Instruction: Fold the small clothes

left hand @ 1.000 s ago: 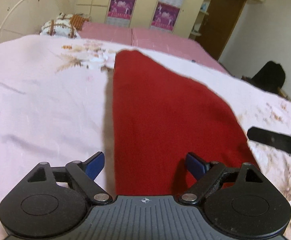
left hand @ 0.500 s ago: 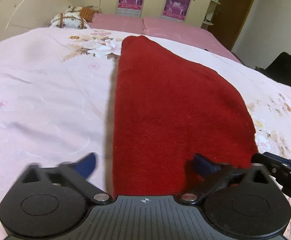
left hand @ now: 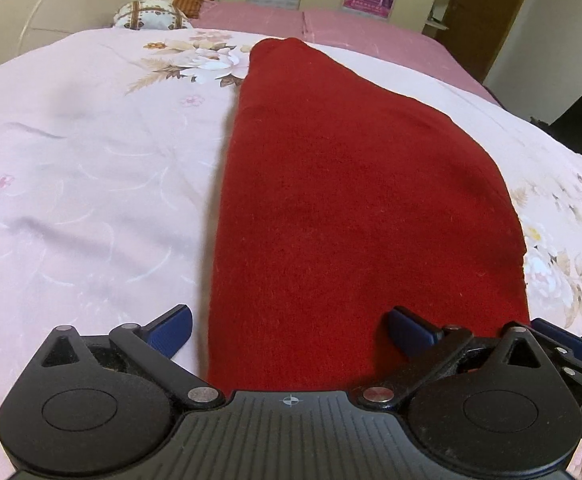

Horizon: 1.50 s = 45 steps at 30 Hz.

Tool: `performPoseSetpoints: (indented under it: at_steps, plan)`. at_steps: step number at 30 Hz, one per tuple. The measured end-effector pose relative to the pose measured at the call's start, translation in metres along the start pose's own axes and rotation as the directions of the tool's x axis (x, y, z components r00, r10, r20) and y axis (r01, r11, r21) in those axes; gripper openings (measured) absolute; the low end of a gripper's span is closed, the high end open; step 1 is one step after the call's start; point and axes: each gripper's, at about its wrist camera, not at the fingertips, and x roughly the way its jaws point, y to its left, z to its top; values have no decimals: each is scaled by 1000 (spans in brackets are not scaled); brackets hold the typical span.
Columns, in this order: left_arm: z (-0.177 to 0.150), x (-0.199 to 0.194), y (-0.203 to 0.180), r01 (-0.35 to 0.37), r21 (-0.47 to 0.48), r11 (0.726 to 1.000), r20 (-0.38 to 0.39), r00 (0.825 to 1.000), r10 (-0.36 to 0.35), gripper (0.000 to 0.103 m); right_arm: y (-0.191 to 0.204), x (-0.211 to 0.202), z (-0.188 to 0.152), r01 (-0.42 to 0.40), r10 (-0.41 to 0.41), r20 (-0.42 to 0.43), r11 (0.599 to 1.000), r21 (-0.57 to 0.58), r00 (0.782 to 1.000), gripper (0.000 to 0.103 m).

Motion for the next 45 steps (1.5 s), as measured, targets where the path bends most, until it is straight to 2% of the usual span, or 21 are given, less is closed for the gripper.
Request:
performPoseSetpoints:
  at_steps: [5, 9, 12, 14, 16, 18, 23, 28, 31, 33, 35, 37, 39, 42, 45]
  plan:
    - [1, 0, 3, 11, -26, 1000, -18, 1000, -12, 103, -1, -4, -1, 1, -1, -9, 1000, 7, 1000, 30]
    - [-1, -6, -2, -8, -3, 1000, 19, 1000, 8, 103, 2, -16, -2, 26, -25, 62, 1000, -6, 998, 31]
    - [-2, -9, -7, -13, 13, 1000, 16, 1000, 13, 103, 0, 2, -7, 63, -63, -12, 998, -30, 998, 32]
    - [-2, -14, -4, 24, 11, 1000, 33, 999, -24, 103, -4, 4, -10, 55, -55, -12, 998, -9, 998, 33]
    - [-1, -15, -3, -7, -18, 1000, 30, 1000, 7, 103, -5, -4, -9, 40, -40, 2, 999, 17, 999, 33]
    - [-2, -18, -4, -3, -19, 1000, 31, 1000, 3, 103, -4, -15, -10, 32, -33, 22, 999, 17, 999, 33]
    - [-8, -41, -16, -67, 54, 996, 89, 994, 62, 103, 3, -36, -14, 12, -11, 46, 1000, -25, 999, 35]
    - [-15, -64, -25, -69, 88, 994, 88, 994, 61, 103, 8, -49, -16, -5, 8, 30, 997, -75, 1000, 38]
    - [-25, -79, -31, -78, 110, 991, 104, 992, 67, 103, 10, -51, -17, -17, 16, -11, 994, -107, 1000, 47]
    - [-35, -93, -35, -75, 116, 990, 112, 992, 62, 103, 10, -52, -19, -26, 20, -47, 992, -127, 999, 47]
    - [-44, -108, -38, -79, 114, 990, 128, 990, 65, 103, 9, -63, -22, -33, 29, -29, 992, -125, 999, 49]
    - [-55, -129, -42, -91, 111, 990, 144, 987, 74, 103, 7, -78, -24, -54, 53, -11, 991, -122, 999, 59]
    - [-64, -148, -46, -99, 113, 989, 156, 984, 81, 103, 7, -96, -27, -54, 55, 5, 990, -132, 998, 75]
    - [-85, -185, -55, -130, 113, 985, 203, 974, 105, 103, 3, -131, -37, -65, 71, 27, 984, -164, 997, 81]
    - [-103, -218, -57, -119, 77, 990, 217, 971, 100, 103, -3, -164, -50, -88, 95, 34, 981, -176, 995, 88]
